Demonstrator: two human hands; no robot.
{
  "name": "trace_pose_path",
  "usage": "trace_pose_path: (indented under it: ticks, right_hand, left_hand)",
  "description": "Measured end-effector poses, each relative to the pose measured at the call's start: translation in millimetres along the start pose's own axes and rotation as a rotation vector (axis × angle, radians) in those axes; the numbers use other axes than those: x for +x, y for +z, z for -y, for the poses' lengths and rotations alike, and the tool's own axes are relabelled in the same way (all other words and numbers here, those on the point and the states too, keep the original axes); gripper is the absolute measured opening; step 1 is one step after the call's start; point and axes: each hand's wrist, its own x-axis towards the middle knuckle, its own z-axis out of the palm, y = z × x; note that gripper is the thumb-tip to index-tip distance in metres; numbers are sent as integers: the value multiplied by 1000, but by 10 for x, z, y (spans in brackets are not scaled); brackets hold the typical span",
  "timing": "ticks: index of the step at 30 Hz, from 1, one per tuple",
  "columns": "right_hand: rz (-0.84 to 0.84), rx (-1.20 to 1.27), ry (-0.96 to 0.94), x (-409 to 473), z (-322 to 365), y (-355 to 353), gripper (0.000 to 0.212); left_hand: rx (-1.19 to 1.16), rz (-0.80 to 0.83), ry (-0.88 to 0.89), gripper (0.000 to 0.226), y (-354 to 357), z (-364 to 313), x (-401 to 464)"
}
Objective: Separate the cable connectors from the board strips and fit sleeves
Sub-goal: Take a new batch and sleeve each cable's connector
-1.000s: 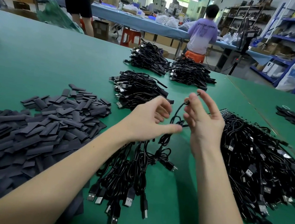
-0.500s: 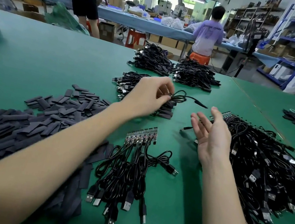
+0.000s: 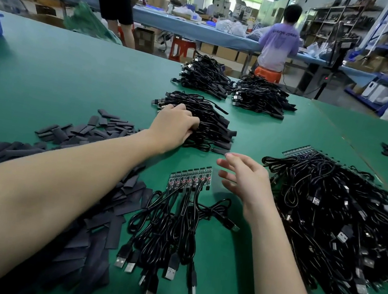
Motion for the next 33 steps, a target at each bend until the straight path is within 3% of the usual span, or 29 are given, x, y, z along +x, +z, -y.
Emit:
trace_pose_path:
  ticks: [4, 9, 13, 16, 22, 33]
  right_hand:
    - [9, -221, -40, -24, 6, -28, 14]
    - [70, -366, -86, -48, 84, -57, 26]
    - [124, -431, -125, -53, 131, -39, 32]
    - [135, -439, -142, -49, 128, -31, 32]
    - [158, -497, -187, -24, 104, -7, 29]
    - [253, -515, -281, -21, 98, -52, 28]
  left_hand:
    - [-23, 71, -66, 18, -31, -48, 27]
    - [-136, 158, -178, 40, -145, -163, -251]
    - [-610, 30, -280, 18, -381, -330, -528]
    - [-869, 168, -224, 15, -570, -471, -682]
    - [-892, 347, -185, 19, -659, -496, -742]
    - [-940, 333, -128, 11, -711, -406, -697]
